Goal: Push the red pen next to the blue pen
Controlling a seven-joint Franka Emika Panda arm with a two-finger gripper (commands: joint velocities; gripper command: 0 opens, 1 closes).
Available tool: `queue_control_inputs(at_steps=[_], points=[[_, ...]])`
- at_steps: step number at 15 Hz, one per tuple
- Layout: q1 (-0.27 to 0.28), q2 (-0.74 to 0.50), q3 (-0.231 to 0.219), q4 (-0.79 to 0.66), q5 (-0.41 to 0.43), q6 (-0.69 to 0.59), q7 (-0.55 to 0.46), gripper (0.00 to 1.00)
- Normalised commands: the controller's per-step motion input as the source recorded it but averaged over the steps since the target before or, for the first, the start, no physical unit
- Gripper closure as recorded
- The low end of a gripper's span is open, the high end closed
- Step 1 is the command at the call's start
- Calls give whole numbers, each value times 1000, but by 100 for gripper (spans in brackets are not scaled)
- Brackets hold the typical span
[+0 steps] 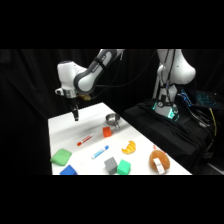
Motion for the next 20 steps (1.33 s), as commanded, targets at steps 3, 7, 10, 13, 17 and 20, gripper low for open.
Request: queue_control_inputs(at_steps=[3,7,10,13,17,20], points=[[-144,300,147,410,56,-162,-351,0],[-107,237,138,274,28,-109,-312,0],[-89,188,119,177,-1,-44,-265,0],[-88,162,102,162,-25,33,-237,0],[-56,119,68,130,-82,149,-178,0],[-37,123,75,103,-95,199,-142,0]])
